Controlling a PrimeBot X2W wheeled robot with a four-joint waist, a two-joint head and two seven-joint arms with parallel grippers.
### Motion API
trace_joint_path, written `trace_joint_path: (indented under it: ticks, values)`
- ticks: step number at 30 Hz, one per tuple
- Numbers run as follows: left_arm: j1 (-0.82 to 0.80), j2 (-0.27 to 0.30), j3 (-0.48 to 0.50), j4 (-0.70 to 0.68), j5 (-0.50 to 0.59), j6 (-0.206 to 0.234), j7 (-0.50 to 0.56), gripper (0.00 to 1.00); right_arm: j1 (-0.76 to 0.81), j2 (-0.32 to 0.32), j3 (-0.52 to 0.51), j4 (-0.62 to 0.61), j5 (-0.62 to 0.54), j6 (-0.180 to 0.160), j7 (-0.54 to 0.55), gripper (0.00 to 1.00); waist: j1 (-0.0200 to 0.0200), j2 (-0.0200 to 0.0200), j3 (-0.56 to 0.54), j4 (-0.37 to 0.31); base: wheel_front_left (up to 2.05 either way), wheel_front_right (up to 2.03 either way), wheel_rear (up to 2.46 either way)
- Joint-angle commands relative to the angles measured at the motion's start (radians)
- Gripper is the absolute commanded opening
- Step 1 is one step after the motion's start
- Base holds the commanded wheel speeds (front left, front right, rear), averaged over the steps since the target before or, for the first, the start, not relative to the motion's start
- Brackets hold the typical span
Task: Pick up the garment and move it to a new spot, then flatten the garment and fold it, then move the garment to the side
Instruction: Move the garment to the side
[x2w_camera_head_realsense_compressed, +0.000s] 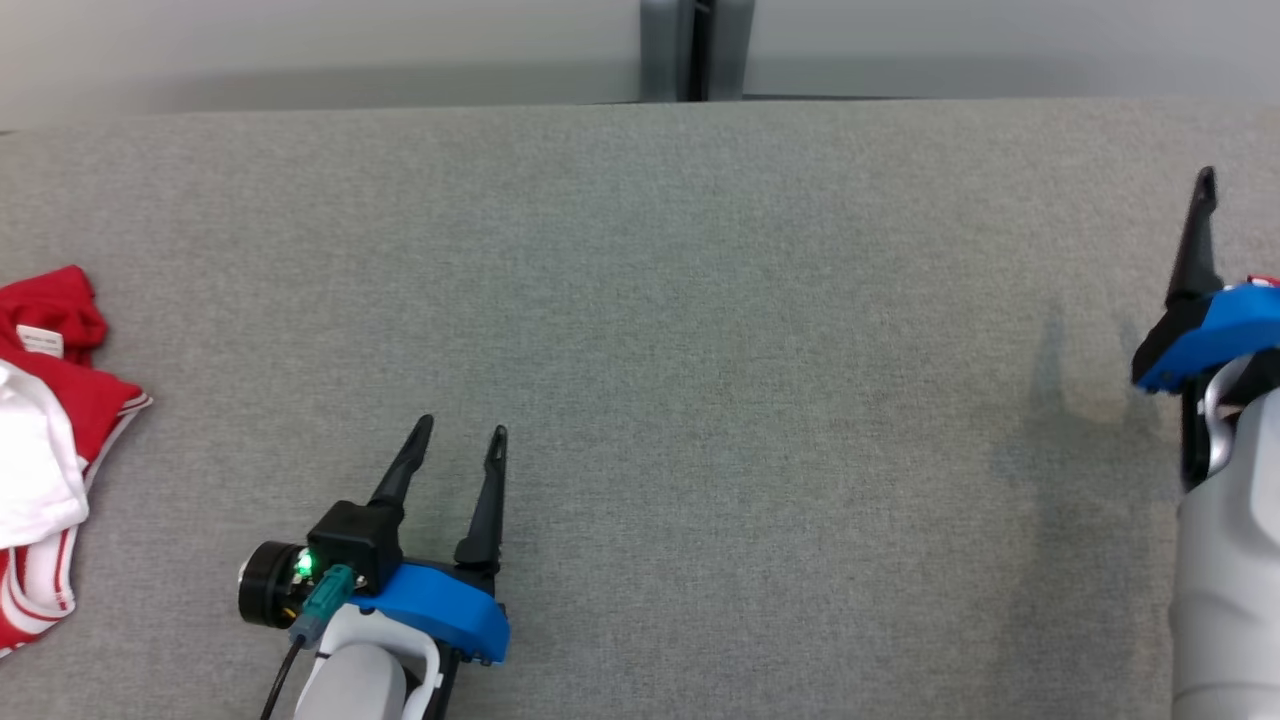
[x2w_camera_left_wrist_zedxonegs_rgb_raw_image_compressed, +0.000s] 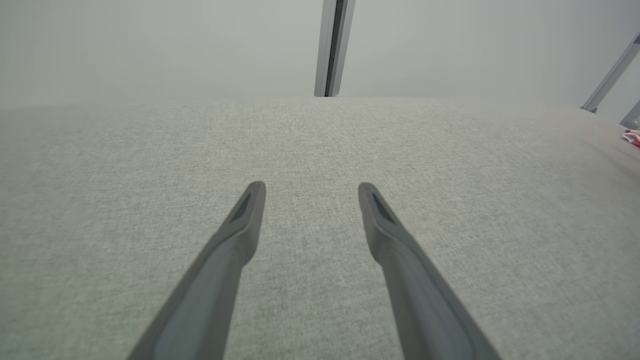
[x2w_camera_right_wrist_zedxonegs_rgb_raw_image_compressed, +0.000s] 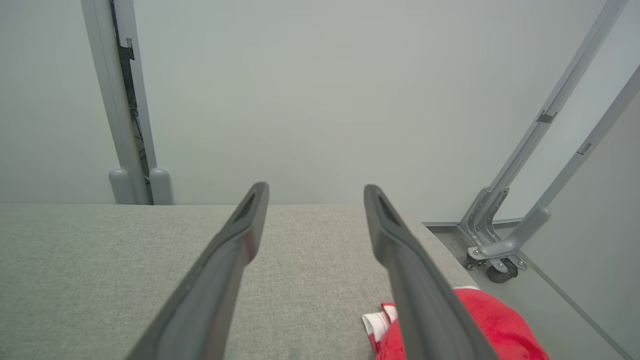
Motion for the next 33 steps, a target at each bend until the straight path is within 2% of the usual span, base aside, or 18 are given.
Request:
trace_joint_path:
  ticks: [1,7,12,18,24,33]
  values:
    - [0.009,0.001,0.018,0.003,0.001,0.006,0.0,1.0,0.054,0.006,0.039,-0.026,0.055,0.0,-0.004,1.0,0.0,0.0,-0.012,0.006,0.0,0.0,0.0]
    - [0.028,-0.007,0.082,0.015,-0.012,0.024,0.0,1.0,0.215,0.018,0.228,-0.091,0.26,0.0,-0.004,1.0,0.0,0.0,-0.059,0.034,0.0,0.0,0.0]
    - [0.049,-0.011,0.125,0.033,-0.022,0.035,0.0,1.0,0.329,0.015,0.329,-0.091,0.382,0.0,-0.005,1.0,0.0,0.0,-0.104,0.051,0.0,0.0,0.0]
    - [0.086,-0.012,0.167,0.034,-0.05,0.057,0.0,1.0,0.426,0.015,0.381,-0.104,0.438,0.0,-0.005,1.0,0.0,0.0,-0.164,0.06,0.0,0.0,0.0]
    - [0.135,-0.012,0.163,0.039,-0.047,0.059,0.0,1.0,0.489,0.016,0.409,-0.125,0.461,0.0,-0.005,1.0,0.0,0.0,-0.223,0.065,0.0,0.0,0.0]
    - [0.181,-0.012,0.156,0.044,-0.054,0.066,0.0,1.0,0.56,0.016,0.504,-0.147,0.517,0.0,-0.005,1.0,0.0,0.0,-0.272,0.078,0.0,0.0,0.0]
